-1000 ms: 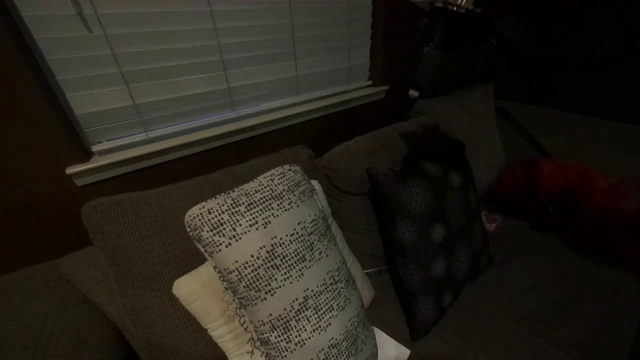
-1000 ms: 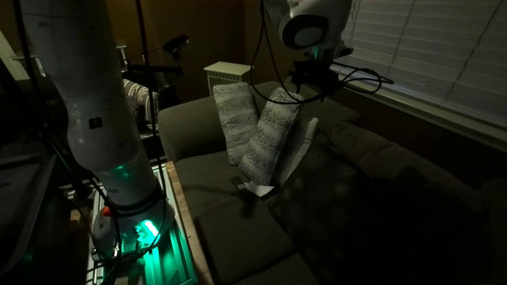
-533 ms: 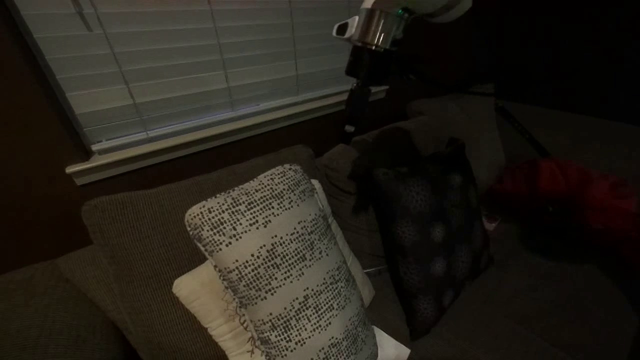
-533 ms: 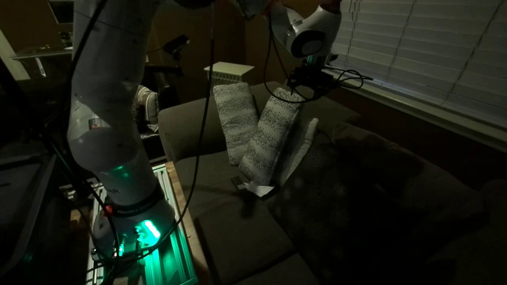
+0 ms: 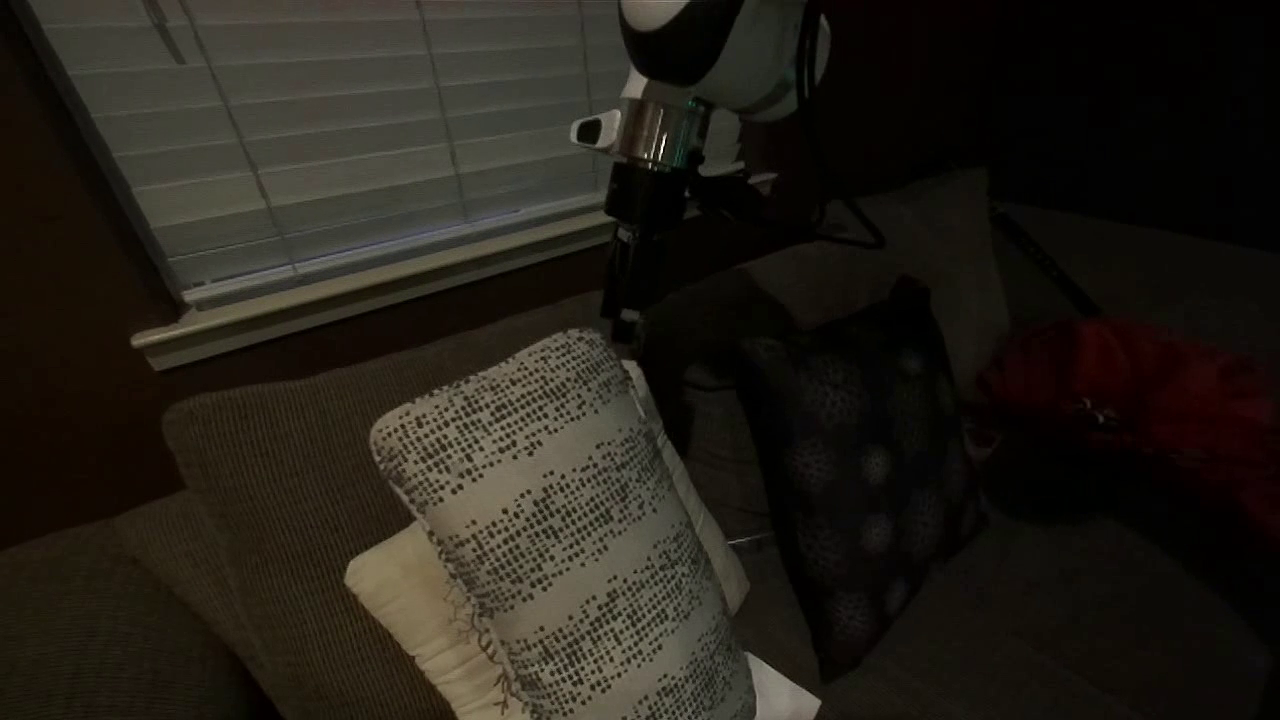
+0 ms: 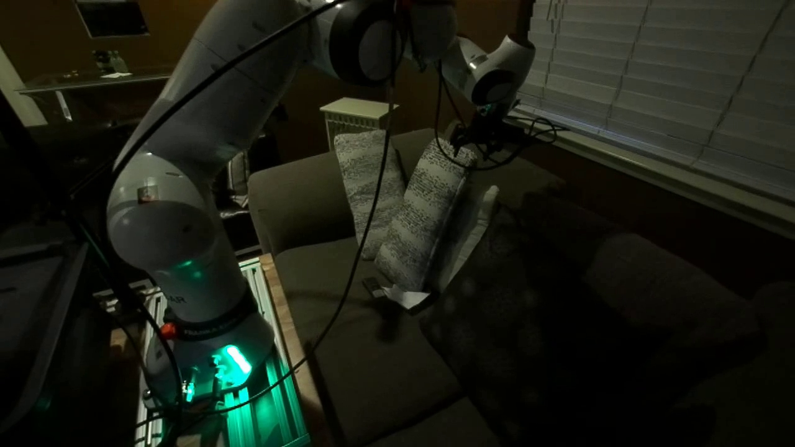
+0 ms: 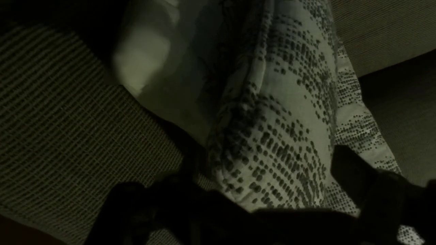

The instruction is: Move the long white pillow to the right

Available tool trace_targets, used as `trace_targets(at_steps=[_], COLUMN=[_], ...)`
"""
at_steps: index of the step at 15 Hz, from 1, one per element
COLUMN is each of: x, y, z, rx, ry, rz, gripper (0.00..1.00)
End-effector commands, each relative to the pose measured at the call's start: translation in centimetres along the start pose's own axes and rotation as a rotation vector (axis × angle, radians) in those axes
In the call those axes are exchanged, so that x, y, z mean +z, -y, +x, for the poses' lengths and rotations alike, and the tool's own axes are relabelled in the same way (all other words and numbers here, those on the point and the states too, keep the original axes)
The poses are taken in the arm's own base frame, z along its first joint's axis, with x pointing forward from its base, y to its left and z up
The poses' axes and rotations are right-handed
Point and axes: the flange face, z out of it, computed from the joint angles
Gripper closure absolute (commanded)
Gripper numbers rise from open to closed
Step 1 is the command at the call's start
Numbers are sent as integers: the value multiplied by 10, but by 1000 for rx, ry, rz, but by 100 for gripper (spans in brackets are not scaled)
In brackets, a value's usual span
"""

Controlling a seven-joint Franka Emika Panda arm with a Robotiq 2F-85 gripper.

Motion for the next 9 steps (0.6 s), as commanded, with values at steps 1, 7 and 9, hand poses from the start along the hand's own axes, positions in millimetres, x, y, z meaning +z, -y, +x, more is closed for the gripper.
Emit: trace_targets(at_steps=[1, 7, 9], x=[13, 48, 56], y=[-23, -25, -24], z=[18, 16, 16], rx=[-64, -112, -123], ry=[0, 50, 71], rz=[22, 212, 238], gripper=[0, 28, 41])
